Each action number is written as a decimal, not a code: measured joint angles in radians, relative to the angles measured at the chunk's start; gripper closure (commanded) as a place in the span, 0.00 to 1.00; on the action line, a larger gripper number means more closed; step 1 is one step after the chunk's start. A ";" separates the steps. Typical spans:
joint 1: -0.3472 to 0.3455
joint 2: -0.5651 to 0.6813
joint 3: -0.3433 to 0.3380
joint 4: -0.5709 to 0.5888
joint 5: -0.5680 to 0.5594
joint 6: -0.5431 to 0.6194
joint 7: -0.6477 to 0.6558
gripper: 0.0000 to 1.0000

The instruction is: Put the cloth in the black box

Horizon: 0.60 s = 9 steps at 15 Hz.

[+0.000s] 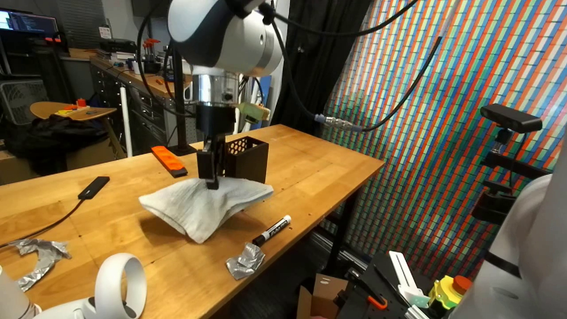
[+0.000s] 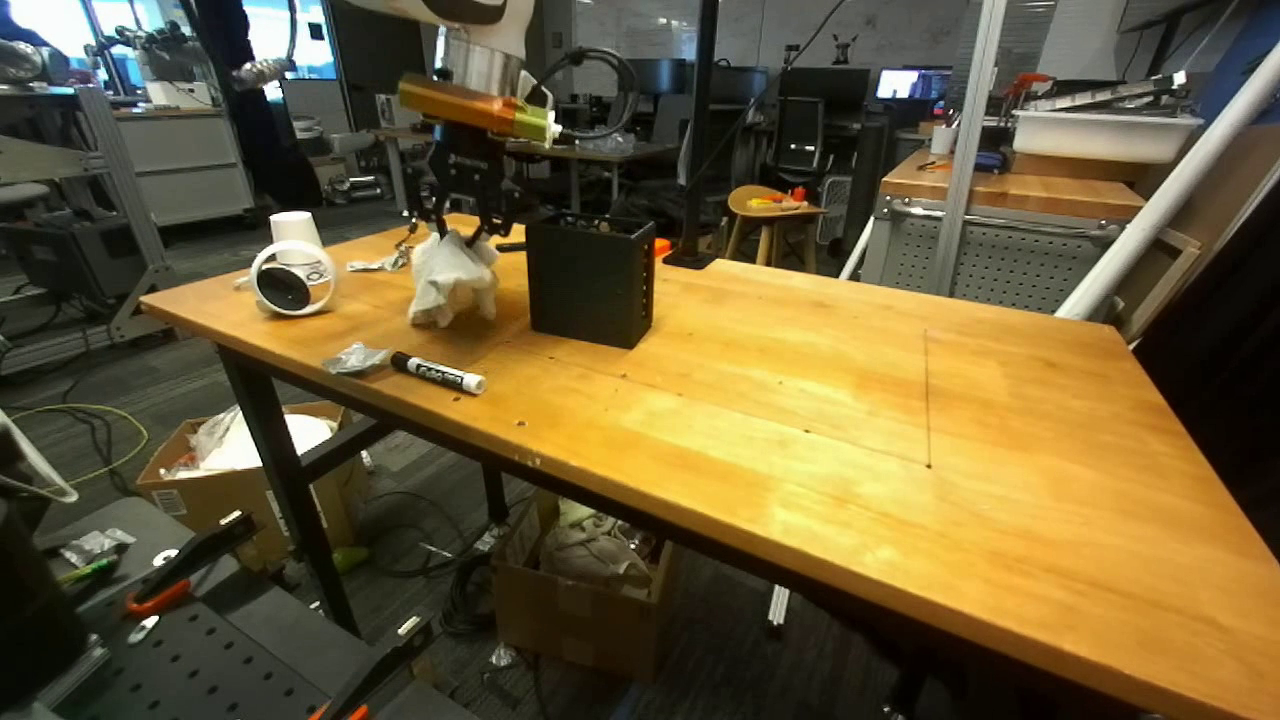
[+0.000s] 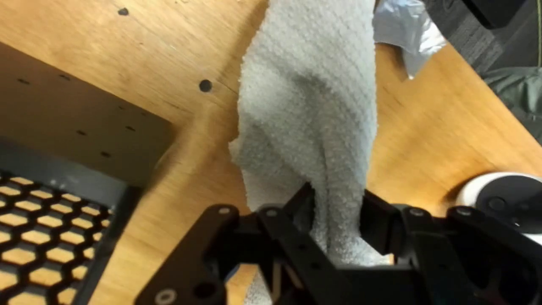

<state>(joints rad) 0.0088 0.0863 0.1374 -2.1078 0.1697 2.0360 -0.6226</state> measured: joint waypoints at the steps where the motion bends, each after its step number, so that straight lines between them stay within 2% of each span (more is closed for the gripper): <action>1: 0.000 -0.035 -0.007 0.009 0.023 -0.031 0.005 0.87; 4: -0.001 -0.125 -0.045 0.048 0.065 -0.090 0.035 0.87; 9: -0.002 -0.174 -0.112 0.123 0.054 -0.064 0.097 0.87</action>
<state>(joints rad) 0.0073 -0.0874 0.0251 -1.9848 0.2237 1.9721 -0.5257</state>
